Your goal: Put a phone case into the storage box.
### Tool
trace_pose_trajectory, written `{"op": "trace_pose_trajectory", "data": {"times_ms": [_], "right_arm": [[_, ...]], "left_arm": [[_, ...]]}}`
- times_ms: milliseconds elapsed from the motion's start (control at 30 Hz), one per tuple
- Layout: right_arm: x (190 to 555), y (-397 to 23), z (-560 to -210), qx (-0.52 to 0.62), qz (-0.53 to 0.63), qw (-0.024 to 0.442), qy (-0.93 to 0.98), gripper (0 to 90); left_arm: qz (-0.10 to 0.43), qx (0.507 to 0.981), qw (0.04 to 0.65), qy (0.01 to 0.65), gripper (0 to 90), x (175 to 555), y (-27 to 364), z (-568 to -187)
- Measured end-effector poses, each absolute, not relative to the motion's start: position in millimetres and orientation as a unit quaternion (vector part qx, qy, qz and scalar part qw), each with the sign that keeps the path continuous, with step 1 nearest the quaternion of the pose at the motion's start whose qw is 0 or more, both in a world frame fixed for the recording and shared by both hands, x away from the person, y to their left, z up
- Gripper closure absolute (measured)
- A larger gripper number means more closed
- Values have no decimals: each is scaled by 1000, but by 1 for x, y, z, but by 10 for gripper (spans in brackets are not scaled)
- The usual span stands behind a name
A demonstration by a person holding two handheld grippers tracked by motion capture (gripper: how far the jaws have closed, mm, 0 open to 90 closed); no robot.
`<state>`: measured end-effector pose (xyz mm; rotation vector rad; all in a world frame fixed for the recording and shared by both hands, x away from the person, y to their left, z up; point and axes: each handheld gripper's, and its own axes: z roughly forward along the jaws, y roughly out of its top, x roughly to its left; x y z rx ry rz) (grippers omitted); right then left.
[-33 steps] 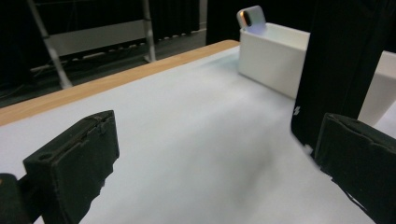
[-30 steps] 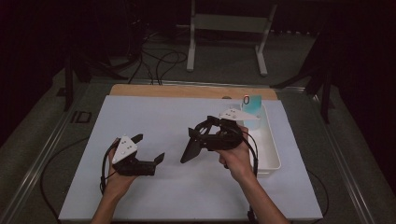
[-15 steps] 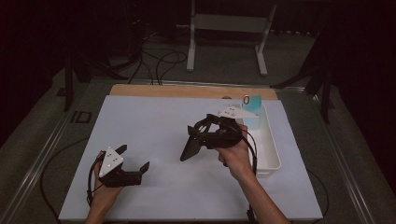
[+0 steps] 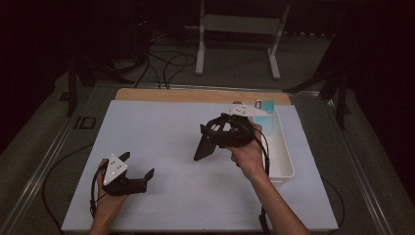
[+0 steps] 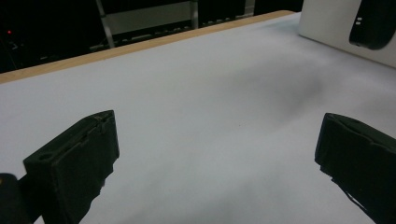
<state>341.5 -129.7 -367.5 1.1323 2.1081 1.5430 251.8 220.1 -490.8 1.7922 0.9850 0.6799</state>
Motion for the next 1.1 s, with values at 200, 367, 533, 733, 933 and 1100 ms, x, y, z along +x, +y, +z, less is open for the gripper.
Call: {"op": "trace_pose_trajectory", "data": {"times_ms": [200, 367, 533, 733, 933, 1100], "right_arm": [[352, -137, -360, 403, 537, 155, 725, 128], [361, -143, -357, 410, 534, 166, 721, 128], [371, -151, -354, 418, 529, 177, 717, 129], [381, -160, -349, 428, 522, 194, 712, 129], [387, -169, -345, 436, 518, 206, 707, 129], [392, -176, -342, 442, 516, 215, 701, 129]], "left_arm": [[277, 729, 477, 405, 5, 251, 221, -491], [276, 728, 478, 407, 4, 251, 221, -491], [276, 725, 479, 410, 5, 251, 223, -490], [277, 725, 478, 412, 5, 252, 224, -490], [278, 724, 478, 413, 5, 252, 224, -490], [278, 724, 475, 414, 5, 252, 225, -490]]}}
